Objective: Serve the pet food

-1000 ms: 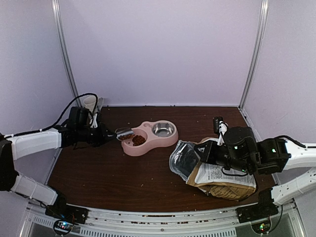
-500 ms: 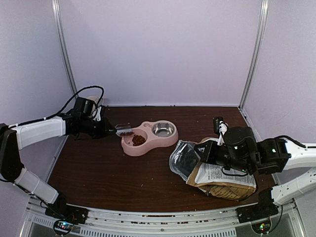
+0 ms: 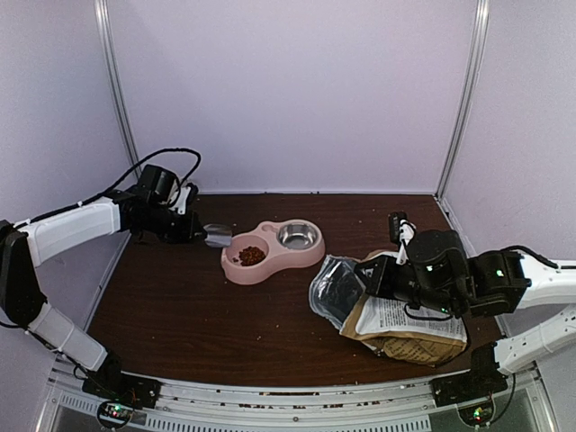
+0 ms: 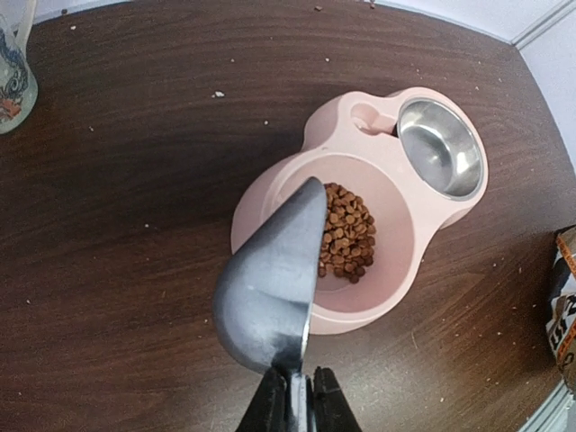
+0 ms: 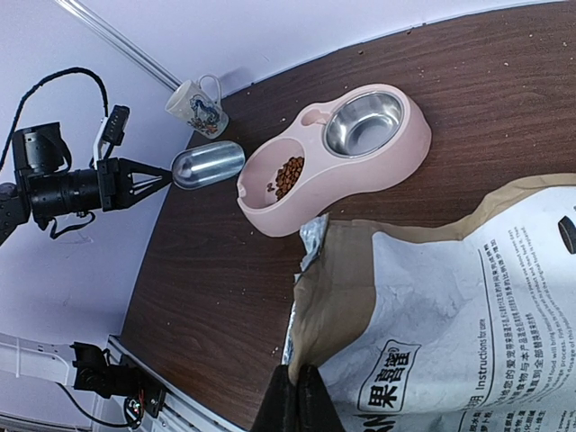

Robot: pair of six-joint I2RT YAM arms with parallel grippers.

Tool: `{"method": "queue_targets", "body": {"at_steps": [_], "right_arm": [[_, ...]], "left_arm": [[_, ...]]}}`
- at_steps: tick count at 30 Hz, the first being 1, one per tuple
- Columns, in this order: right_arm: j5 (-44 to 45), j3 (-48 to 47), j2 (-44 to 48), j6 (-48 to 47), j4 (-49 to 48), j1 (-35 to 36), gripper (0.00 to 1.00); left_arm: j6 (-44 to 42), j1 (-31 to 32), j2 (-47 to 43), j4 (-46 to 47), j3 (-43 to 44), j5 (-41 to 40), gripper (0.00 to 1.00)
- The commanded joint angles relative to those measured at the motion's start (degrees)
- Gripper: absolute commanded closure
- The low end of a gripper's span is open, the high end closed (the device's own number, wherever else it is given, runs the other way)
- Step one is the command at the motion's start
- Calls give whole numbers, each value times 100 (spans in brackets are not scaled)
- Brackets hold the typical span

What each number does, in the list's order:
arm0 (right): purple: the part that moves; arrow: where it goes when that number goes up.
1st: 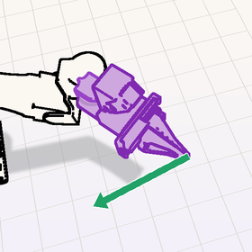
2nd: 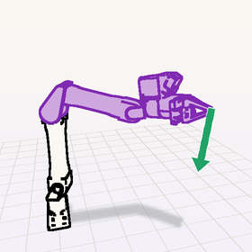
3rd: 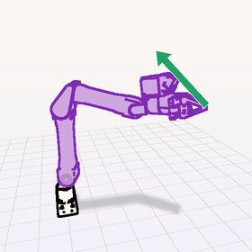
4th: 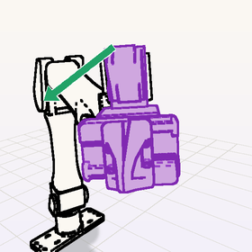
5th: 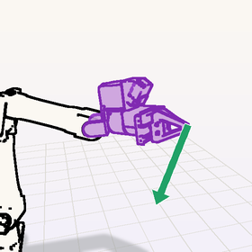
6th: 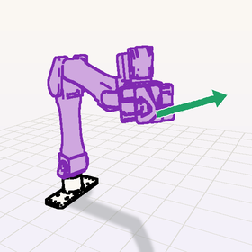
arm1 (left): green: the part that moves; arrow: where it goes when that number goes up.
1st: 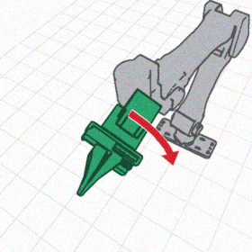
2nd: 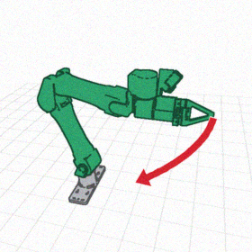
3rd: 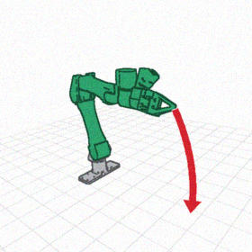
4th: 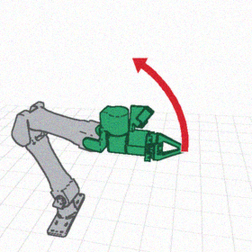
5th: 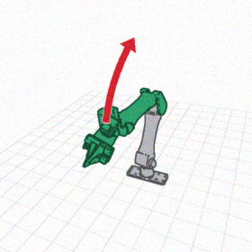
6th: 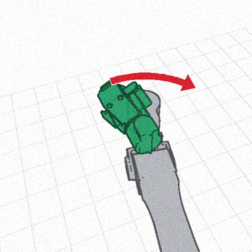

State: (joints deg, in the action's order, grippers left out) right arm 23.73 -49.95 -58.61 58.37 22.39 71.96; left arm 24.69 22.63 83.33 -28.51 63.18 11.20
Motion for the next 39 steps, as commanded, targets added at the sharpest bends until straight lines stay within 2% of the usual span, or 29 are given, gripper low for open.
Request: {"method": "queue_targets", "body": {"at_steps": [1,4,8,12,16,22,25,28,30,33,36,39], "right_arm": [[220,-220,-31,-85,-55,-51,100],[21,-318,-127,-344,-165,-50,100],[-256,-797,-573,-797,-169,-42,100],[-561,-1495,-1254,-1241,-338,-31,100],[-786,-2131,-2008,-1485,-419,-25,100],[-1027,-2500,-2483,-1564,-534,-29,98],[-942,-2403,-2338,-1598,-476,-27,80],[-802,-2250,-1949,-1644,-316,-25,51],[-669,-2026,-1579,-1603,-233,-30,38],[-369,-1573,-982,-1429,-48,-41,27],[-62,-1073,-389,-1173,363,-71,20],[-29,-419,232,-844,516,-191,16]], "left_arm": [[-645,188,-25,-204,223,-524,100],[-680,228,-270,-121,162,-471,100],[-505,226,-1092,349,-123,-166,100],[-230,225,-2029,779,-731,-10,100],[16,248,-2734,825,-1382,505,100],[371,459,-3501,795,-2274,1248,100],[627,805,-3677,795,-2438,1439,100],[922,1142,-3731,761,-2516,1440,100],[1085,1189,-3789,742,-2608,1486,100],[1178,1201,-3911,497,-2691,1322,100],[1245,1208,-4055,-50,-2658,876,100],[1421,1209,-4244,-210,-2759,756,100]]}}
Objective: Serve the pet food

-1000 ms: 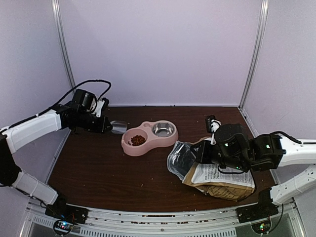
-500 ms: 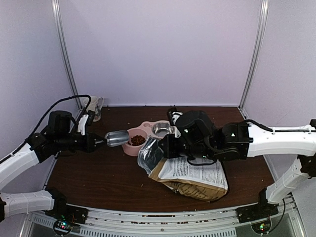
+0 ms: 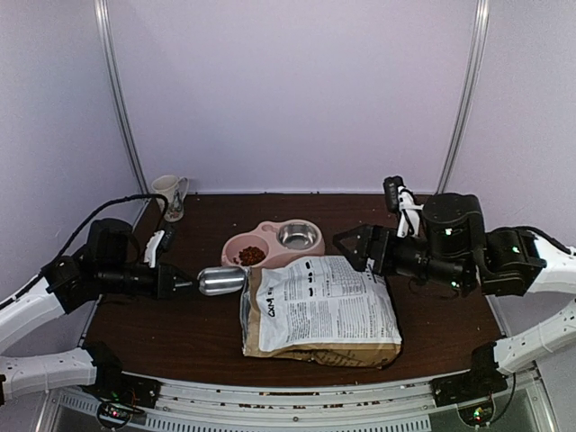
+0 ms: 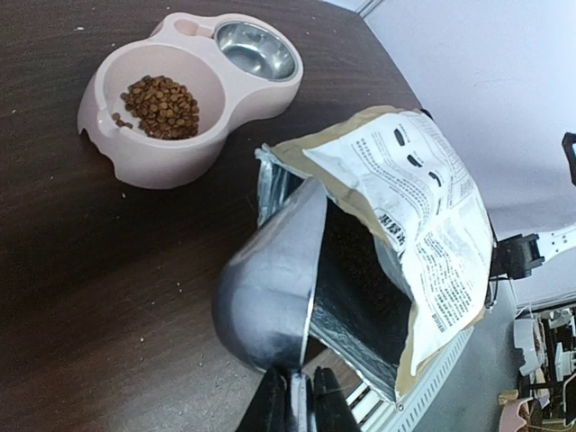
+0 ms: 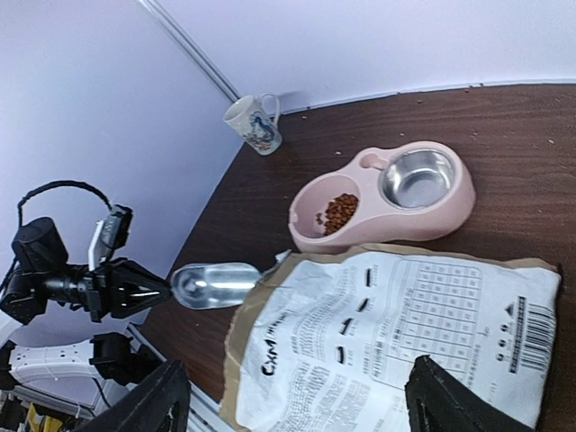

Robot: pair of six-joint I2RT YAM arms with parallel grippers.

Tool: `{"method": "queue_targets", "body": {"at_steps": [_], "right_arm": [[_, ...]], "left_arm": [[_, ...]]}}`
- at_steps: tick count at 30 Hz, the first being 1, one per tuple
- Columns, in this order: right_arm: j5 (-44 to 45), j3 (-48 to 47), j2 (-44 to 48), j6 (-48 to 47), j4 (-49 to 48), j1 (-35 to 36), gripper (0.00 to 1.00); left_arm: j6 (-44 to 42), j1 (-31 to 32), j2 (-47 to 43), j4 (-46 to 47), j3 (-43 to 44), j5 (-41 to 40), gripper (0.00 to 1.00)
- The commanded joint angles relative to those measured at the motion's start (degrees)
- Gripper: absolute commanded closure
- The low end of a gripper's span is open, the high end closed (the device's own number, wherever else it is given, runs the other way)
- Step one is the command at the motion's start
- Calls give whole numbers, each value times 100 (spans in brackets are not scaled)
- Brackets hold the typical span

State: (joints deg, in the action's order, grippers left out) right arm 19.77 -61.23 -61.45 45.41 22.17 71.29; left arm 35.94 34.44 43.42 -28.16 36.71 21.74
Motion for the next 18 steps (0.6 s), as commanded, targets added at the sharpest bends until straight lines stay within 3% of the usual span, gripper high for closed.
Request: {"method": "queue_targets", "body": {"at_steps": [1,9,14,18], "right_arm": [[335,935,717,561,573,-181,14],[-358,2067,1736,1077,869,-911,9],[-1152,2755,2036,1244,354,-1439,8],[-1255,3074,2204,1403,152,-1539,8]], "left_arm": [[376,27,-270,-258,-150,-256,100],[457,29,91,99,-415,631,100],[510,37,457,865,-533,1142,100],[409,43,765,1103,-492,1233,100]]}}
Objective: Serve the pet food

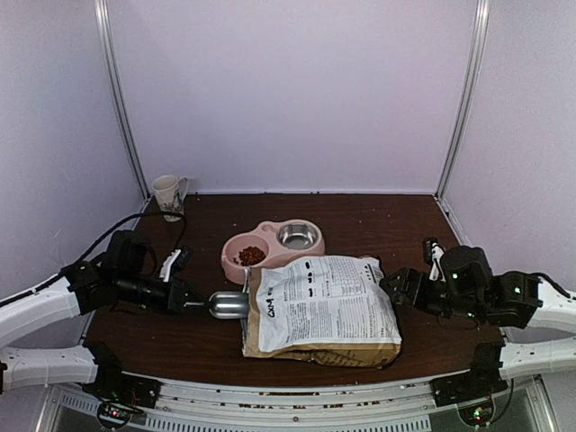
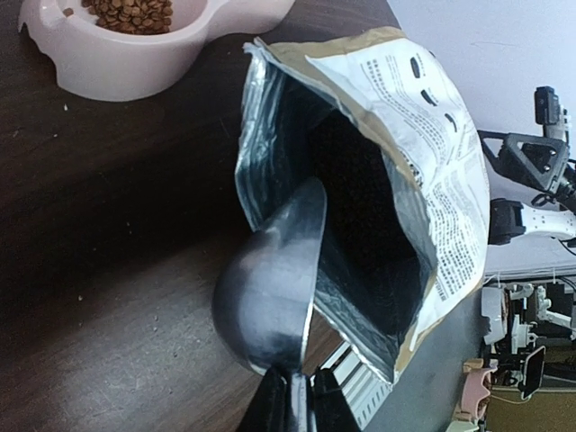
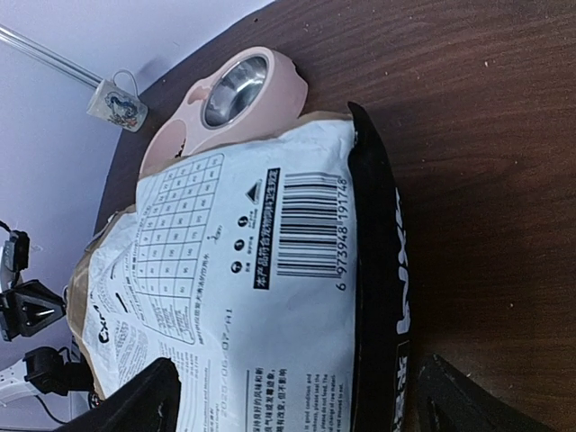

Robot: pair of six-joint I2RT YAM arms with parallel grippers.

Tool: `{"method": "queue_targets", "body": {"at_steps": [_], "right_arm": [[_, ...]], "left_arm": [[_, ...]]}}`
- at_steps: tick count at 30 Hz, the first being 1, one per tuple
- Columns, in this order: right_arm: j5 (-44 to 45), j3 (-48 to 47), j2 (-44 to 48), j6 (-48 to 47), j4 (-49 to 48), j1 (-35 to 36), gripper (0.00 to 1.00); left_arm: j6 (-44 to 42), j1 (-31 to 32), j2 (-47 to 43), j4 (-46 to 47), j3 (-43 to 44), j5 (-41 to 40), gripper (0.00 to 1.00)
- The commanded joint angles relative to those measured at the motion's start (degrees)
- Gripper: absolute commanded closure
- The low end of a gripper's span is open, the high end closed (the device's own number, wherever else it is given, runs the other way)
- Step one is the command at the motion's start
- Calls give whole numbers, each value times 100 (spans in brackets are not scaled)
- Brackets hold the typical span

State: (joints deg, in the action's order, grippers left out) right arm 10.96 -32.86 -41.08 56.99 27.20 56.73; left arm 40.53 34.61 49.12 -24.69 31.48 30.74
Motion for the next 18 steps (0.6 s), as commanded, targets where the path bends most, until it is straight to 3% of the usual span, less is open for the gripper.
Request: {"method": "queue_targets", "body": {"at_steps": [1,9,14,18], "right_arm": [[-383,283,189,276,-397,-95,9],[-268,359,16,365,-305,-117,10],[-370,440,-236,434,-640,-115,11],[-498,570,-501,502,-948,-116,20]], "left_arm": [[-66,20,273,819,21,348,100],[-186,55,1327,1195,87,101,100],[-216,431,2251,1739,432,-87,100],[-151,738,3145,2172,808,-203,100]]}}
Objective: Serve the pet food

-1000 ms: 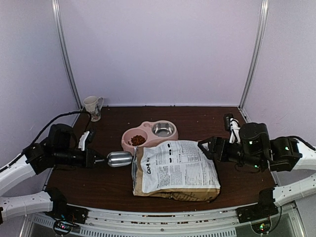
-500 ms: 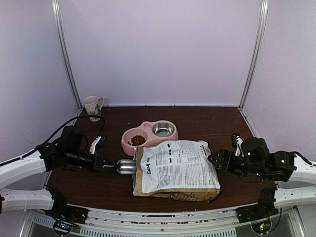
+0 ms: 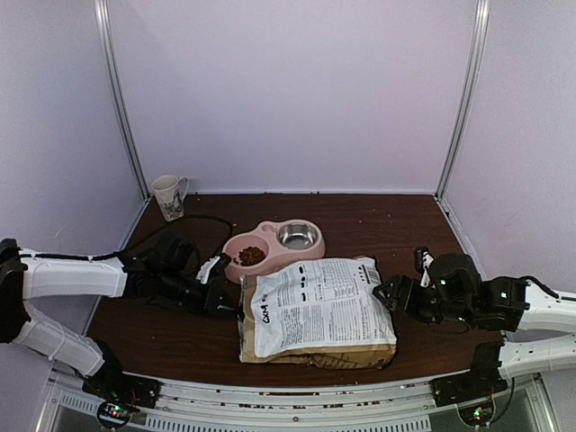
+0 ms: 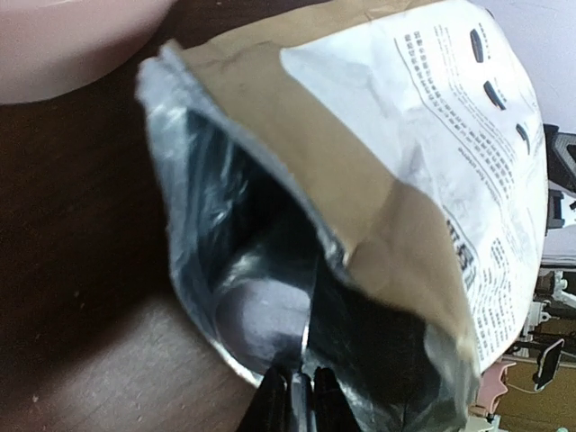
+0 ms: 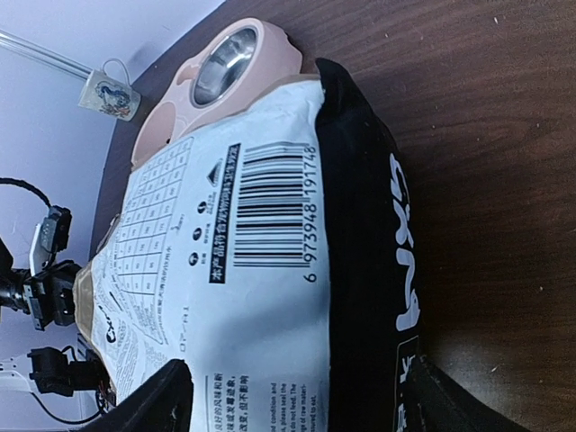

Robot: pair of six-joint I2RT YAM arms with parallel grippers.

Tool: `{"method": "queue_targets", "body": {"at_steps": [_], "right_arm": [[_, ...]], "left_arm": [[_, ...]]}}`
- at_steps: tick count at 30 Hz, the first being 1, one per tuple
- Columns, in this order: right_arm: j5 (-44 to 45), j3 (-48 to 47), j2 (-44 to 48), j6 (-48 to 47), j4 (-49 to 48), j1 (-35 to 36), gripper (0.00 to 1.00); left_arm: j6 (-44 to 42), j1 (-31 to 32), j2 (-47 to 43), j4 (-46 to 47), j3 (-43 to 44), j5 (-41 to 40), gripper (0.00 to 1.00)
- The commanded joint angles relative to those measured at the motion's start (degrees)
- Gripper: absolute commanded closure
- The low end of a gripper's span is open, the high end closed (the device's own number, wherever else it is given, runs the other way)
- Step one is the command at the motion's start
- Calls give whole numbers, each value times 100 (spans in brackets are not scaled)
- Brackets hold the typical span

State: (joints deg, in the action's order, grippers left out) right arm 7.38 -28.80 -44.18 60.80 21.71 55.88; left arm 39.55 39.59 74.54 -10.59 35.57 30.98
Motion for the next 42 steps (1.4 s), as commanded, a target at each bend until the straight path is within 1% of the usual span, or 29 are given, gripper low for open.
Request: {"method": "queue_targets", "body": {"at_steps": [1,4,6,10,13,17,21,24,27,29,30,36,39,42], "right_arm": [[-195,184,-252,133,-461,-33,23],[-311,269,-395,165,-599,-32,39],[-355,333,-444,186,-673,-29,47],[-443,471,-506,248,-789,-28,57],[-466,526,-515,281,-842,-33,58],[-498,612,-505,364,-922,-33,59],[-509,727,-485,417,-1023,-28,59],[-503,753,-440,427,-1040,-30,60],[-465,750,-356,410,-997,-32,60],[-430,764,-301,422,-1000,-32,61],[-416,778,-276,421,-1009,-28,61],[-333,810,-110,451,-951,-30,62],[-248,789,42,452,-817,-31,61],[-127,704,234,432,-565,-32,58]], "left_arm": [[-14,302,769,902,446,-238,100],[225,445,1215,1568,498,-157,100],[347,585,1544,1916,637,-82,100],[572,1074,2314,2433,1124,-31,100],[842,1379,2867,2901,1514,101,100],[1087,1608,3145,3472,1866,269,100],[970,1762,3146,3591,2247,560,100],[1014,1844,3147,3820,2373,740,100],[882,1897,3162,3539,2494,655,100],[875,1922,3179,3582,2507,718,100],[956,1939,3173,3785,2478,800,100],[1907,1973,2998,5463,2197,1147,100],[2173,1973,2835,5628,2116,1125,100],[2306,1956,2595,5447,1971,964,100]]}}
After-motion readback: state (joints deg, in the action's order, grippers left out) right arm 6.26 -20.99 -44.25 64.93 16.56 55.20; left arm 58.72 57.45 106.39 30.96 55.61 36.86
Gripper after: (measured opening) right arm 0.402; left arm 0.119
